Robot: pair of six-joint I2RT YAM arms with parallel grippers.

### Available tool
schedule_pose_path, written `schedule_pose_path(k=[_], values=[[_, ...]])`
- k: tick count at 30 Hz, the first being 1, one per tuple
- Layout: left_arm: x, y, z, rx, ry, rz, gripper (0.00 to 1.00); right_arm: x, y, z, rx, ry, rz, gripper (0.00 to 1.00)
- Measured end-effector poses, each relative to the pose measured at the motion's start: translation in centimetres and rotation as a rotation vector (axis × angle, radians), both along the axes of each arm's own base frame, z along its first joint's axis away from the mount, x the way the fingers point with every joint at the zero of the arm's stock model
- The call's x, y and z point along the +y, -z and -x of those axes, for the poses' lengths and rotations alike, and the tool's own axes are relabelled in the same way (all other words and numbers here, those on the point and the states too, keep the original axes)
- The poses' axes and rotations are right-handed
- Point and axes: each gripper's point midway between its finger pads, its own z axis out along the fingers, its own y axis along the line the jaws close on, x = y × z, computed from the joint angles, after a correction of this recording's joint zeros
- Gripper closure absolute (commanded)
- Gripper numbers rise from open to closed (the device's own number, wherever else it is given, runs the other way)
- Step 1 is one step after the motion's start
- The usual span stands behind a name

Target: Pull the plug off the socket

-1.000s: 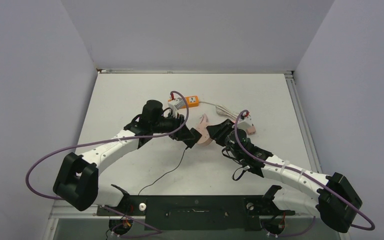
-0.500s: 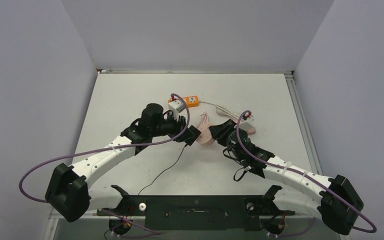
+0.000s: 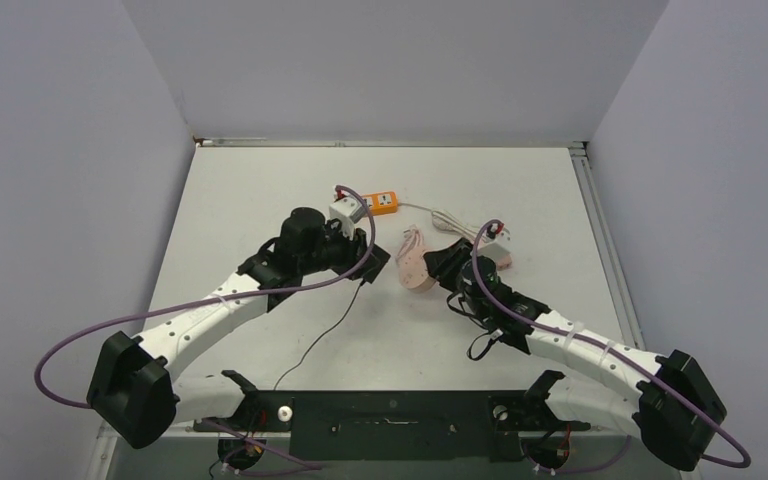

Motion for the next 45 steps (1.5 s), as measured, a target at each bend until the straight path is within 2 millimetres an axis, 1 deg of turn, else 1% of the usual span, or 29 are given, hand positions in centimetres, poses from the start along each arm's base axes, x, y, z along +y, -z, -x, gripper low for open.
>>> schedule_pose_path(k=[3, 5, 9, 11, 12, 14, 16, 18, 21, 24, 27, 29, 30, 32, 35, 36, 38, 39, 41, 43, 45], values=[[0.9, 1.4, -0.9, 0.044, -0.054, -0.049, 1.00, -0.2, 0.3, -0.6, -0.008, -0.015, 0.030, 0.95], [1.8, 3.2, -2.0, 0.094, -0.112, -0.103, 1.00, -0.5, 1.1, -1.6, 0.002, -0.028, 0.052, 0.95], [3.6, 6.3, -3.6, 0.186, -0.218, -0.209, 1.00, -1.0, 3.2, -4.2, 0.044, -0.065, 0.101, 0.95], [4.3, 7.5, -3.8, 0.215, -0.250, -0.250, 1.00, -1.1, 4.6, -5.2, 0.069, -0.088, 0.151, 0.94], [4.6, 8.0, -3.8, 0.228, -0.262, -0.268, 1.00, -0.9, 5.2, -5.4, 0.079, -0.106, 0.174, 0.92], [4.9, 8.9, -3.7, 0.257, -0.276, -0.300, 1.00, -0.6, 6.2, -5.6, 0.097, -0.141, 0.216, 0.87], [5.1, 9.7, -3.8, 0.287, -0.286, -0.329, 0.97, -0.7, 7.1, -5.8, 0.113, -0.158, 0.254, 0.79], [5.2, 10.4, -4.1, 0.311, -0.292, -0.352, 0.90, -0.4, 7.0, -6.4, 0.103, -0.172, 0.268, 0.72], [5.4, 11.4, -4.3, 0.338, -0.302, -0.383, 0.85, -0.3, 7.0, -7.0, 0.090, -0.184, 0.296, 0.55], [5.5, 12.0, -4.2, 0.355, -0.303, -0.399, 0.73, -0.7, 7.3, -7.1, 0.088, -0.192, 0.325, 0.41], [5.4, 12.5, -4.3, 0.374, -0.302, -0.414, 0.60, -1.2, 7.8, -7.1, 0.100, -0.196, 0.356, 0.32], [5.3, 12.8, -4.4, 0.386, -0.304, -0.419, 0.48, -1.6, 7.9, -7.2, 0.099, -0.195, 0.366, 0.26], [5.3, 12.9, -4.5, 0.388, -0.304, -0.420, 0.44, -1.7, 7.9, -7.3, 0.098, -0.195, 0.372, 0.22], [5.2, 13.0, -4.6, 0.392, -0.306, -0.421, 0.32, -2.1, 7.9, -7.4, 0.096, -0.191, 0.379, 0.14], [5.1, 13.1, -4.6, 0.397, -0.310, -0.419, 0.10, -2.6, 7.5, -7.6, 0.088, -0.190, 0.392, 0.05], [5.1, 13.0, -4.7, 0.398, -0.313, -0.417, 0.06, -2.8, 7.2, -7.6, 0.082, -0.188, 0.395, 0.03], [5.1, 13.0, -4.7, 0.400, -0.318, -0.415, 0.03, -3.1, 6.5, -7.7, 0.071, -0.194, 0.406, 0.00], [5.2, 13.0, -4.7, 0.401, -0.322, -0.413, 0.03, -3.2, 6.1, -7.7, 0.063, -0.197, 0.412, 0.05], [5.3, 12.9, -4.9, 0.405, -0.333, -0.406, 0.04, -3.4, 4.8, -7.8, 0.037, -0.198, 0.422, 0.08], [5.7, 12.6, -5.3, 0.409, -0.348, -0.385, 0.04, -4.0, 3.3, -8.1, 0.010, -0.196, 0.427, 0.10], [6.5, 11.7, -6.1, 0.406, -0.381, -0.343, 0.04, -5.0, 2.0, -8.5, -0.009, -0.179, 0.430, 0.10]])
